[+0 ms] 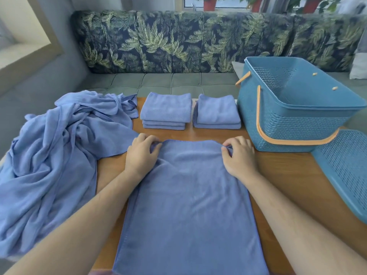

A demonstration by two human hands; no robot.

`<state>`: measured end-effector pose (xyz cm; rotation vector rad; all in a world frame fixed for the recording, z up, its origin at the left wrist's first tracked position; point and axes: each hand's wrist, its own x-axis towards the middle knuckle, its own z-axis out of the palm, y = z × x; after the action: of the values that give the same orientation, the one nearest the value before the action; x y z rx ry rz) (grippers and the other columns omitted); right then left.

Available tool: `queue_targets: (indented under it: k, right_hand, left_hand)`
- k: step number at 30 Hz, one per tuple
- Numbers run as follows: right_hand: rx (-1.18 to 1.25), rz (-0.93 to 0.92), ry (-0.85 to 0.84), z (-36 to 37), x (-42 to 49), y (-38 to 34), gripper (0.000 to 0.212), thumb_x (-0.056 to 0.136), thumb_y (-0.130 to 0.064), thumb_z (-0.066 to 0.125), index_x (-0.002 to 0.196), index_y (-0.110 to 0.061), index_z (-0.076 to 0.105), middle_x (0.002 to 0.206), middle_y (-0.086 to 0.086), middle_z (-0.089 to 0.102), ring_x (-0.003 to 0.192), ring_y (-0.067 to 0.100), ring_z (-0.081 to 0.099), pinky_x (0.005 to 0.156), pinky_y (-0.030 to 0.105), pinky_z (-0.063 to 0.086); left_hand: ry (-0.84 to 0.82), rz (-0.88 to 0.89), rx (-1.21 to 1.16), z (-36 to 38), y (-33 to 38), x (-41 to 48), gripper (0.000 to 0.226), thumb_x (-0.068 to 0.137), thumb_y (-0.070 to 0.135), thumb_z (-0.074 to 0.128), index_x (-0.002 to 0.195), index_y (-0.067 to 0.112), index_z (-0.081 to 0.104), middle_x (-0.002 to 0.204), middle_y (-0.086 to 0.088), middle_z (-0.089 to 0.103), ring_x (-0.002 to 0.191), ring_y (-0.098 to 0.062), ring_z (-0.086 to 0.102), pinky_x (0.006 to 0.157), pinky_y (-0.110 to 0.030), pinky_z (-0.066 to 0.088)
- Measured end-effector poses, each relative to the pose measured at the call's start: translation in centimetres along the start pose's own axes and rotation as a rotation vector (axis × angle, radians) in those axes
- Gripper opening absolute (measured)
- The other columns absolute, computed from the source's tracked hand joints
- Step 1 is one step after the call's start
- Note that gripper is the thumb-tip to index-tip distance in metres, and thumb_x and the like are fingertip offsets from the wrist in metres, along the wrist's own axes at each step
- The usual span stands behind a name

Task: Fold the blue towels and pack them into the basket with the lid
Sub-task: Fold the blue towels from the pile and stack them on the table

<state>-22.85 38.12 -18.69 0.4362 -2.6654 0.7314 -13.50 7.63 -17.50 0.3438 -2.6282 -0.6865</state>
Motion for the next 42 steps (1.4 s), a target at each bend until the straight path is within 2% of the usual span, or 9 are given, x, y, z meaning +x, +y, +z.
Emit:
queue_targets:
  k: [5, 11, 14, 19, 23, 29, 33, 36, 42]
  right_hand:
    - [0.145, 0.077, 0.031, 0.0, 0.3, -0.1, 0.013, 0.08, -0.02, 0.058, 0.092, -0.024, 0.058, 0.093, -0.008, 0.062, 0.096, 0.026, 0.054, 0.084, 0.036, 0.036]
    - [0.413, 0.186, 0.059, -0.9, -0.1, 0.0, 0.022, 0.08, -0.015, 0.058, 0.097, -0.027, 0.066, 0.09, -0.011, 0.06, 0.093, 0.019, 0.059, 0.091, 0.037, 0.047]
    - [0.587, 0.19, 0.089, -1.7, -0.4, 0.0, 0.022, 0.087, -0.004, 0.056, 0.09, -0.023, 0.065, 0.094, -0.004, 0.064, 0.09, 0.011, 0.06, 0.084, 0.023, 0.046]
    - [0.738, 0.229, 0.049, -2.1, -0.6, -0.7, 0.022, 0.095, -0.006, 0.058, 0.092, -0.026, 0.064, 0.091, -0.007, 0.067, 0.083, 0.005, 0.06, 0.077, 0.018, 0.045]
    - [0.864, 0.203, 0.062, -2.8, -1.2, -0.7, 0.019, 0.092, -0.004, 0.062, 0.086, -0.021, 0.066, 0.081, -0.005, 0.067, 0.075, 0.007, 0.059, 0.071, 0.022, 0.046]
    - [0.543, 0.039, -0.116, -1.5, -1.3, -0.9, 0.009, 0.082, -0.019, 0.062, 0.082, -0.026, 0.067, 0.076, -0.003, 0.067, 0.071, 0.016, 0.061, 0.069, 0.039, 0.052]
    - [0.375, -0.123, -0.102, -1.4, -1.3, -1.2, 0.011, 0.086, -0.019, 0.06, 0.086, -0.027, 0.067, 0.088, -0.014, 0.065, 0.083, 0.009, 0.062, 0.074, 0.04, 0.053]
    - [0.342, -0.156, -0.074, -1.3, -1.2, -1.2, 0.011, 0.092, -0.019, 0.059, 0.094, -0.027, 0.065, 0.096, -0.014, 0.065, 0.09, 0.01, 0.062, 0.078, 0.04, 0.052]
    - [0.261, -0.105, -0.114, -0.3, -0.6, -0.6, 0.012, 0.097, -0.021, 0.057, 0.104, -0.027, 0.065, 0.131, -0.015, 0.064, 0.118, 0.009, 0.06, 0.091, 0.033, 0.05]
  left_hand:
    - [0.109, 0.038, -0.117, -0.2, 0.1, -0.2, 0.006, 0.094, 0.023, 0.062, 0.09, 0.021, 0.058, 0.09, 0.009, 0.055, 0.075, -0.007, 0.054, 0.073, -0.03, 0.048]
    - [0.141, 0.01, -0.192, -1.0, 1.1, -0.8, 0.009, 0.095, 0.017, 0.058, 0.087, 0.02, 0.054, 0.082, 0.009, 0.06, 0.081, -0.011, 0.054, 0.075, -0.02, 0.04]
    - [0.143, -0.035, -0.306, -1.8, 1.7, -1.5, 0.007, 0.097, 0.018, 0.058, 0.091, 0.02, 0.056, 0.084, 0.013, 0.062, 0.08, -0.003, 0.058, 0.071, -0.009, 0.04]
    - [0.136, -0.04, -0.408, -2.8, 1.1, -2.3, 0.004, 0.099, 0.019, 0.059, 0.095, 0.018, 0.058, 0.086, 0.009, 0.065, 0.081, -0.007, 0.061, 0.073, -0.016, 0.046]
    - [0.167, -0.103, -0.516, -4.0, 1.1, -2.8, 0.01, 0.097, 0.016, 0.06, 0.087, 0.019, 0.058, 0.075, 0.007, 0.06, 0.064, -0.006, 0.052, 0.063, -0.017, 0.043]
    - [0.049, -0.255, -0.289, -4.3, -0.1, -2.2, 0.009, 0.087, 0.016, 0.064, 0.079, 0.016, 0.061, 0.071, 0.002, 0.064, 0.067, -0.008, 0.056, 0.064, -0.025, 0.041]
    - [0.037, -0.122, -0.135, -3.1, -0.8, -2.5, 0.012, 0.087, 0.018, 0.066, 0.076, 0.021, 0.06, 0.066, 0.006, 0.06, 0.065, -0.008, 0.057, 0.063, -0.027, 0.042]
    - [0.091, -0.018, -0.071, -2.7, -1.0, -2.6, 0.009, 0.091, 0.016, 0.064, 0.083, 0.016, 0.06, 0.08, 0.006, 0.057, 0.07, -0.011, 0.049, 0.067, -0.028, 0.038]
    - [0.052, -0.08, 0.023, -2.1, -1.2, -2.2, 0.004, 0.095, 0.023, 0.057, 0.092, 0.02, 0.058, 0.095, 0.007, 0.06, 0.088, -0.018, 0.059, 0.071, -0.03, 0.037]
